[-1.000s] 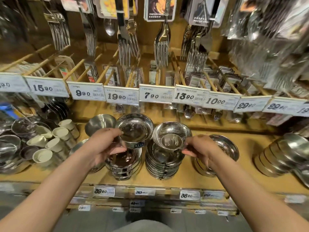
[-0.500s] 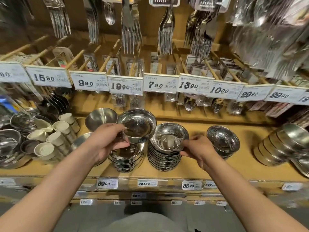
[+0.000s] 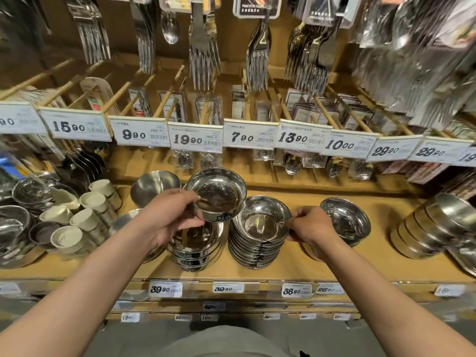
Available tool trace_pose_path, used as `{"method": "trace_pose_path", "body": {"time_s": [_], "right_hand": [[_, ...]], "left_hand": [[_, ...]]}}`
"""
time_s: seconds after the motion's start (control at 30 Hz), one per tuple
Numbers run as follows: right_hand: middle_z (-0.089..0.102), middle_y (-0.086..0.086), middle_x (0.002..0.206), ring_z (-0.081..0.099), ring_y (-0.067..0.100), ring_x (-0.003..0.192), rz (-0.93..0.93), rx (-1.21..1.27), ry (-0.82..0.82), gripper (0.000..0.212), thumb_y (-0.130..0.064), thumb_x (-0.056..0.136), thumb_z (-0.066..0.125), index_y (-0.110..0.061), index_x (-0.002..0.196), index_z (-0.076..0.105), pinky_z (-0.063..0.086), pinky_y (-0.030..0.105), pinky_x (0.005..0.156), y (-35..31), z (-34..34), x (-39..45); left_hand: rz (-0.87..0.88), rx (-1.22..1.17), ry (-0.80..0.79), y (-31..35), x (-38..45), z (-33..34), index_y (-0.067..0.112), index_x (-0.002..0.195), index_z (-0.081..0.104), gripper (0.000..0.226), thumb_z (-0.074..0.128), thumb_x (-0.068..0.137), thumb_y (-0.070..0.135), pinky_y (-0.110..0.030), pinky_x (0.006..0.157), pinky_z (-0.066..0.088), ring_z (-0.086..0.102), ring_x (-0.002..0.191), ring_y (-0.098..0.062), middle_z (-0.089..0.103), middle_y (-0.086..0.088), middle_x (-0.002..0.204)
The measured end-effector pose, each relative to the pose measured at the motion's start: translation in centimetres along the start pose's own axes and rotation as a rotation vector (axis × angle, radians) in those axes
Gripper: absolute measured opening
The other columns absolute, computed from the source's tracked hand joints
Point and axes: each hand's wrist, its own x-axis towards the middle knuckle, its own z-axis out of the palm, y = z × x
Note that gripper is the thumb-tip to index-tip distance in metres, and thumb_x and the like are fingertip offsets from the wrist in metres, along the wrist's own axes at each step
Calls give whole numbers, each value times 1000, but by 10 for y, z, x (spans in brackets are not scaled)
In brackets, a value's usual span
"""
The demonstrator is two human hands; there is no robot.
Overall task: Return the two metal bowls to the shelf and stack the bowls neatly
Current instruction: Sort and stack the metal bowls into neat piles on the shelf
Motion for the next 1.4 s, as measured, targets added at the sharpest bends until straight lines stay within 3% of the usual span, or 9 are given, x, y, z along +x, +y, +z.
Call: {"method": "trace_pose_path", "body": {"time_s": [0.2,0.37,0.5,0.67,0.77,1.0,1.2,1.33,1.4], "right_hand": [[72,21,96,76,31,68,22,51,-29,19,8,80,71,3,98,67,65,47,72,1,1,1],[66,17,94,73,26,66,24,66,-86,22,5,82,75,-9,85,58,64,46,75,0,-1,-3],[59,11,86,66,20,64,32,15,-110,19,-11,88,77,-6,90,59,62,30,54,-2,-9,-11],[65,12,87,63,20,70,-46,92,-87,19,-23,99,62,-4,101,65,52,20,47,-19,-32,-32],[68,12,104,69,21,85,-77,257,-177,19,-29,100,61,-12,105,68,59,25,57,-28,-52,-44],[78,5,102,75,17,86,-145,359,-285,16,-29,98,64,-20,106,75,62,31,71,-3,-116,-47],[76,4,114,73,24,104,-176,383,-251,21,-22,96,68,-18,116,73,62,41,88,43,-212,-30],[75,7,117,72,22,106,-163,424,-276,22,-15,94,69,-17,115,73,62,31,76,70,-272,-13],[76,9,113,75,21,98,-168,452,-298,22,-12,92,70,-15,113,73,60,24,67,75,-289,-2]], "left_hand": [[16,11,15,2,-1,5,-1,101,57,6,56,99,4,-36,70,60,65,67,-24,66,-16,65],[9,1,10,0,-2,11,-8,113,58,19,56,99,5,-35,69,59,65,70,-25,66,-23,78],[6,-17,-26,-1,-4,19,-5,121,54,23,55,99,4,-36,67,60,66,73,-27,63,-30,98],[-16,39,-107,1,-10,43,-7,108,57,14,56,98,2,-27,52,62,69,68,-26,68,-28,84],[-17,101,-153,2,-11,66,-9,113,57,20,59,96,3,-30,55,63,71,68,-26,71,-27,85],[-4,205,-233,-8,-28,151,-7,111,57,19,58,97,5,-25,47,53,59,82,-38,70,-38,94],[23,164,-200,-33,-26,264,4,94,69,8,64,96,10,-24,47,57,68,72,-26,76,-19,83],[40,184,-193,-49,-21,333,10,75,76,20,67,93,10,-26,50,61,71,61,-16,76,-13,76],[68,231,-162,-51,-18,353,10,83,76,15,66,94,13,-24,49,59,73,65,-16,77,-12,81]]}}
